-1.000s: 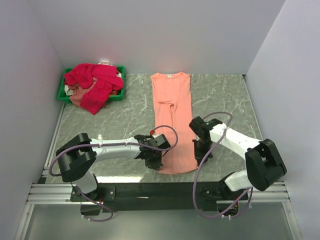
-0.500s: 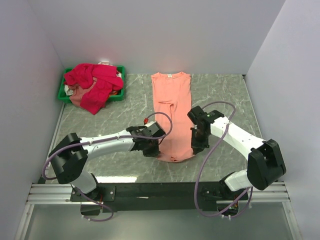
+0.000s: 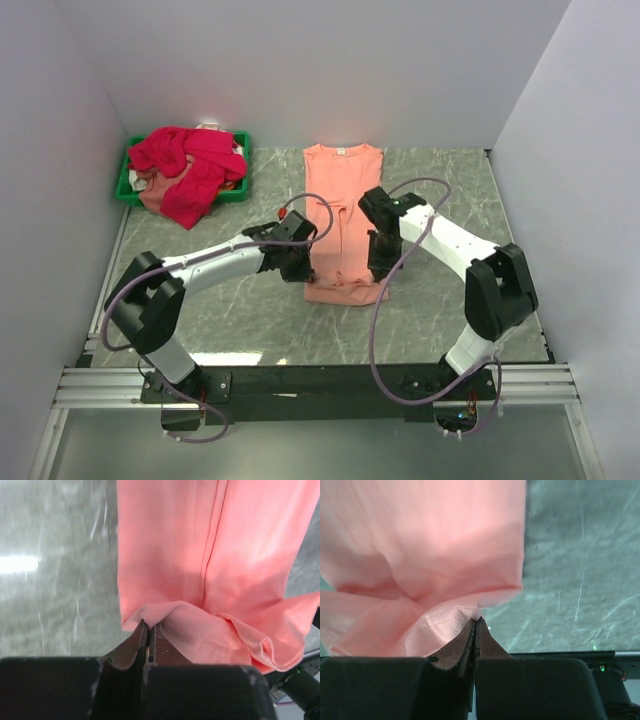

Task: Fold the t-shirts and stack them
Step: Fold the tshirt

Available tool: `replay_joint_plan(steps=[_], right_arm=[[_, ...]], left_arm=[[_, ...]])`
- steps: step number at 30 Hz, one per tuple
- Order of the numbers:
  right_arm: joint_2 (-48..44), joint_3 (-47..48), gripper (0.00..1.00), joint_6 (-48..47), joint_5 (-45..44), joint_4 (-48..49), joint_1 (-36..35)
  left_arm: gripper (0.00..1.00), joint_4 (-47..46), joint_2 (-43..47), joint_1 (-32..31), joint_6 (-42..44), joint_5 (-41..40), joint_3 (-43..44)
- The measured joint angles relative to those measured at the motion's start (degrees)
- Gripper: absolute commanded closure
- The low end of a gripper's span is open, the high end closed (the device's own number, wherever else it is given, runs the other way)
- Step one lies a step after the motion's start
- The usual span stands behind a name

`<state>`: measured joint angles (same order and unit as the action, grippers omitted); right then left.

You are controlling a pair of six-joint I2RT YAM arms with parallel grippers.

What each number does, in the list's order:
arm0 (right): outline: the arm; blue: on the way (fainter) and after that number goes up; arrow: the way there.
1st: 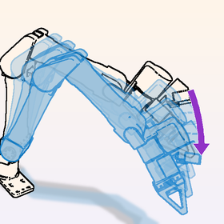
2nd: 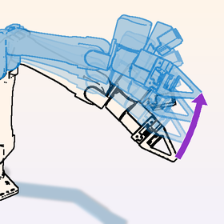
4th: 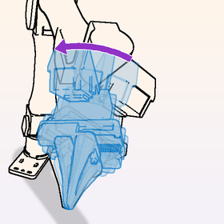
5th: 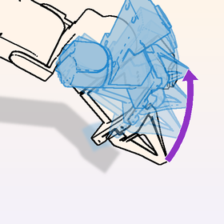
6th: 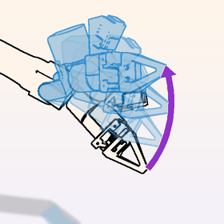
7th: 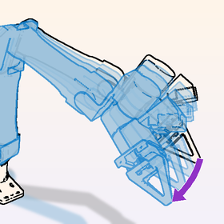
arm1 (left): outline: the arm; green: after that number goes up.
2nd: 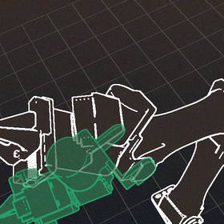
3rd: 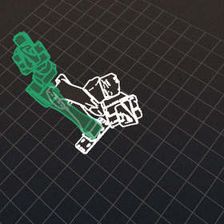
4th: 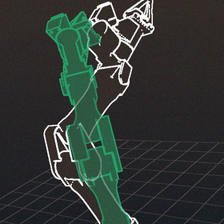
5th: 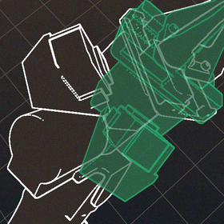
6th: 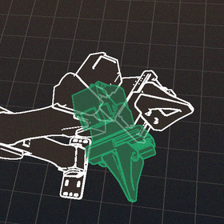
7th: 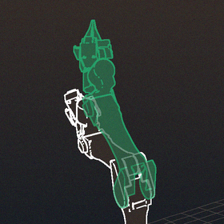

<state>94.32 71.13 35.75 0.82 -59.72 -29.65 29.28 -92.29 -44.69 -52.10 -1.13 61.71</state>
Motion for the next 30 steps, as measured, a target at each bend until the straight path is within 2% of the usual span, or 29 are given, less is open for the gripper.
replay_joint_plan(steps=[14, 22, 30], right_arm=[[14.6, 18.8, 1.0, -3.8, -1.7, -1.7, 7.1], [23.9, 29.7, 1.0, -5.8, -1.6, -3.0, 10.4], [28.8, 37.1, 1.0, -7.1, -1.2, -4.3, 12.3]], left_arm=[[1.0, -0.8, -14.2, 9.8, 8.9, 5.2, 15.0], [1.0, -1.1, -22.1, 13.8, 10.8, 8.9, 23.6], [1.0, -1.0, -26.5, 16.6, 11.0, 11.4, 29.0]])
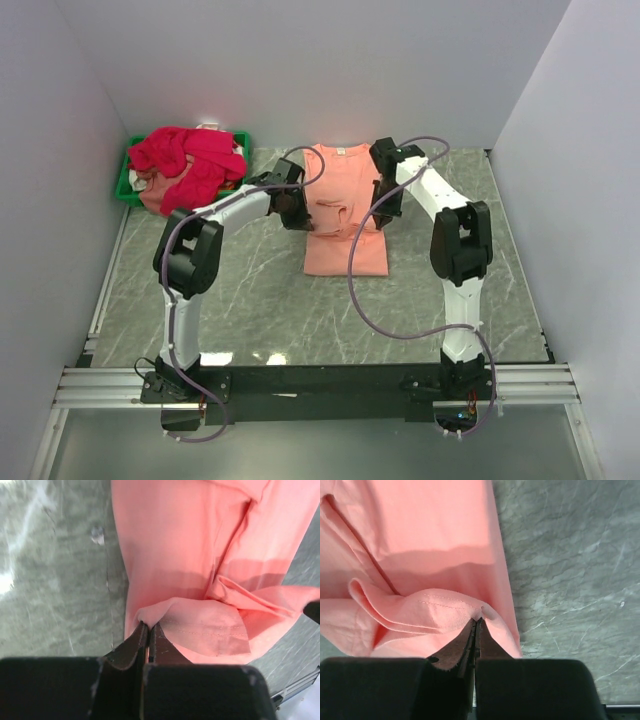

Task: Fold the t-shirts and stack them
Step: Fold the tshirt

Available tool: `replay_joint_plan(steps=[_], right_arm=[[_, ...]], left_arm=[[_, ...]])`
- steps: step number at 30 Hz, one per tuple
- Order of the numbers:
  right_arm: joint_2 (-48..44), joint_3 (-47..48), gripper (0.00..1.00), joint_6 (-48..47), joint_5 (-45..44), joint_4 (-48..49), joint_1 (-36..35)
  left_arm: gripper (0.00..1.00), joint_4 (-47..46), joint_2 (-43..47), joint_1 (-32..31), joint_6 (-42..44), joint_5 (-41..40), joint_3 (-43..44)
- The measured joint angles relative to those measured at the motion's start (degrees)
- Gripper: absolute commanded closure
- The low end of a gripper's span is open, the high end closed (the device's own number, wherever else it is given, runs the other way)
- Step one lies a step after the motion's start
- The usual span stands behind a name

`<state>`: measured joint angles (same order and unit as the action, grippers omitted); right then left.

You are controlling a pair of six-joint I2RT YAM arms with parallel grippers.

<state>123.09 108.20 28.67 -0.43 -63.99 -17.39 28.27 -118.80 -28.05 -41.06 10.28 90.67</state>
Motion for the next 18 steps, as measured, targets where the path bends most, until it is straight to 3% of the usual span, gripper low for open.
replay_joint_plan(steps=[18], right_arm=[[6.0, 8.5, 1.0, -1.2, 0.6, -1.7, 2.4]], left_arm=[[1.0, 0.5, -6.8, 3.0, 0.2, 3.1, 8.2]])
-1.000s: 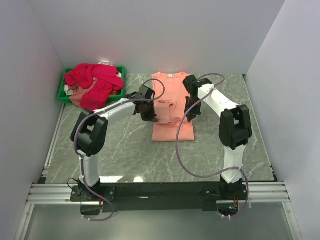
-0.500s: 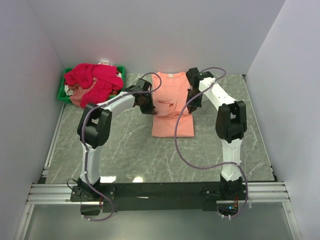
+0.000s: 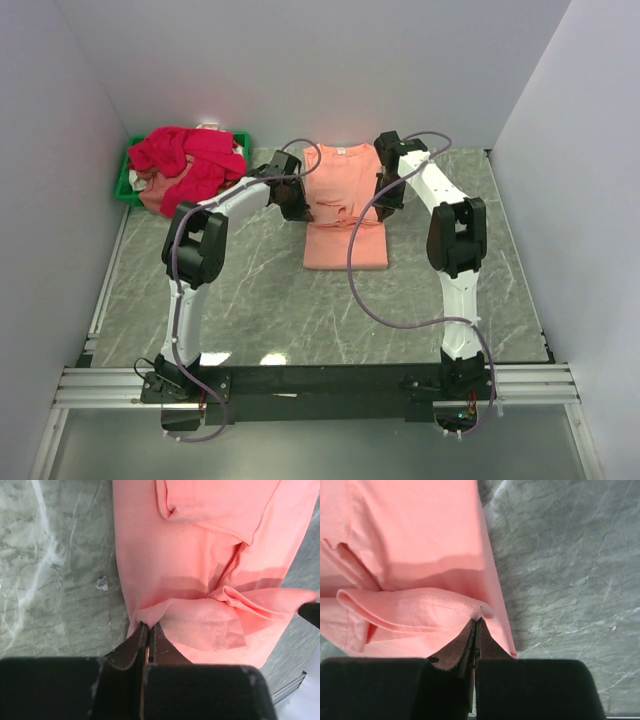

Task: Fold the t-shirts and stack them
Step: Fold the tshirt

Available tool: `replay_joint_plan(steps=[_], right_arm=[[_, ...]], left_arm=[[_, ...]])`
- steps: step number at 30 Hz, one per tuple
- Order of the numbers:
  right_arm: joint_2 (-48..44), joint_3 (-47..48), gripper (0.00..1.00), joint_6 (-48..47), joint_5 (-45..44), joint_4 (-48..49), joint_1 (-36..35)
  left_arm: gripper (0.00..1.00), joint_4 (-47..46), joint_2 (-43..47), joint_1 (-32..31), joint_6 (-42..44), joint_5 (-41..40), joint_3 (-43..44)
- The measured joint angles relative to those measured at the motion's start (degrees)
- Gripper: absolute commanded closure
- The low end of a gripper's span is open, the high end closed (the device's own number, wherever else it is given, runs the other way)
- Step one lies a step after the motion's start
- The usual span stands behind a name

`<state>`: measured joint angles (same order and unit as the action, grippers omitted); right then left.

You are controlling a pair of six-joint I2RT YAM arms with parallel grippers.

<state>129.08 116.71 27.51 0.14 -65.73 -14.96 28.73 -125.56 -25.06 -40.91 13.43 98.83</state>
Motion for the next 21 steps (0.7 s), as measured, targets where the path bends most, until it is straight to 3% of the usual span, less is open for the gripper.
replay_joint_plan(steps=[11, 12, 13, 15, 16, 18, 21], right_arm=[[1.7, 2.1, 1.0, -0.2, 0.5, 0.0, 1.7], [1.7, 2.4, 0.97, -0.2, 0.9, 0.0, 1.8], [1.7, 2.8, 0.79, -0.2, 1.2, 0.0, 2.0], [2.0, 4.0, 0.65, -0.2, 1.9, 0.1, 2.2], [2.2, 4.7, 0.58, -0.4, 2.3, 0.2, 2.4], [2.2, 5.5, 0.53, -0.9, 2.8, 0.5, 2.7], [2.1, 5.8, 0.49, -1.6, 3.0, 1.2, 3.1]], left_arm=[[0.98, -0.6, -1.3, 1.4, -0.1, 2.0, 1.5], [0.83, -0.7, -1.5, 1.5, -0.1, 2.0, 1.5], [0.74, -0.7, -1.7, 1.6, 0.0, 2.1, 1.6], [0.47, -0.6, -1.9, 1.9, -0.1, 1.8, 1.6], [0.42, -0.7, -1.9, 2.1, -0.1, 1.6, 1.6], [0.28, -1.3, -1.8, 2.5, -0.4, 0.9, 1.6], [0.24, -2.2, -0.9, 3.0, -0.4, -0.4, 0.7]])
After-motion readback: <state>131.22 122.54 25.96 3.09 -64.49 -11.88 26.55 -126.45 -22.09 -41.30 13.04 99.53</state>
